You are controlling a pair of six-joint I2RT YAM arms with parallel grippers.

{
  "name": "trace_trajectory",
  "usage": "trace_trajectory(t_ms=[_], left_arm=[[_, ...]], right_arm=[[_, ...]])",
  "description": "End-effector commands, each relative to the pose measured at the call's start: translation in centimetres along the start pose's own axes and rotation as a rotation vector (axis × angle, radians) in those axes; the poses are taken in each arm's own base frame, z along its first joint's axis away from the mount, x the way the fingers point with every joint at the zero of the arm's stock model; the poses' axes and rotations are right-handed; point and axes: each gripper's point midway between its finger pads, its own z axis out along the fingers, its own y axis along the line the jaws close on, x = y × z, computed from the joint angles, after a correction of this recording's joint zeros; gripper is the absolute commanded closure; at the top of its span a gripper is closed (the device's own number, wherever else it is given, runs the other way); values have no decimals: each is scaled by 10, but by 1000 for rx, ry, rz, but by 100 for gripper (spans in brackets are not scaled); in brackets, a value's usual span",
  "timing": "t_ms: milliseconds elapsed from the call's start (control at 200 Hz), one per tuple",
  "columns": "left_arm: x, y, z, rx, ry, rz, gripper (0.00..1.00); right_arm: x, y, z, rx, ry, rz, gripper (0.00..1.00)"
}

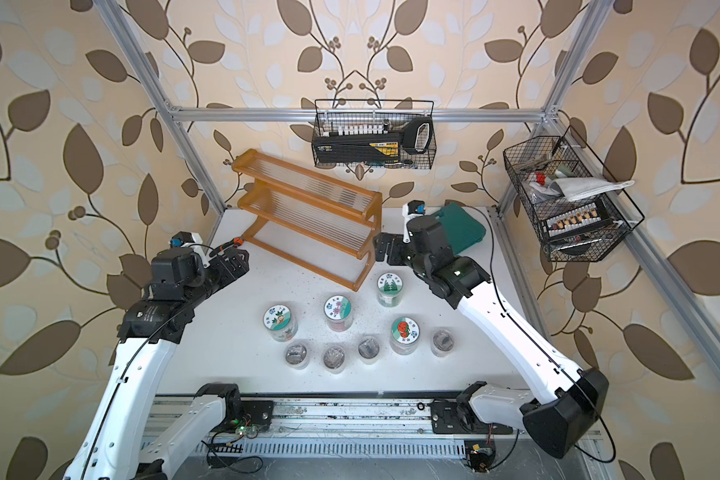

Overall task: Place the seed container on the shelf
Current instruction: Move the shelf to the center of the board.

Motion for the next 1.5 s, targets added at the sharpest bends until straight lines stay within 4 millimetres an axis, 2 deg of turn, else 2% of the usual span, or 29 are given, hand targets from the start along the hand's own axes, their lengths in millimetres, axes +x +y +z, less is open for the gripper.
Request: trace_trajectory(t_ms=[0,85,185,265,515,725,1030,1355,1495], left_arm=[[9,-24,-25,118,55,13,2],[7,-33,-34,162,49,20,2],[5,-40,-39,193,52,17,2],[5,-43,-39,210,53,14,2],[3,-47,-39,231,49,10,2],[4,-47,-39,231,50,3,2],[5,-46,-38,228,53,-12,2],[7,-43,-39,222,48,-11,2],[7,-43,-41,225,47,-14,2]], right_arm=[[-5,7,7,72,1,-21,1],[-13,22,18,76,-13,-38,1],[-26,31,31,104,-36,-40,1],[-37,34,40,135,-54,-39,6],[-66,29,57,233,-128,-51,10],[-67,21,78,244,-91,-17,15],[-56,9,101,262,-27,-1,19],[-47,2,109,270,4,3,35],[-46,-2,110,270,7,4,45]])
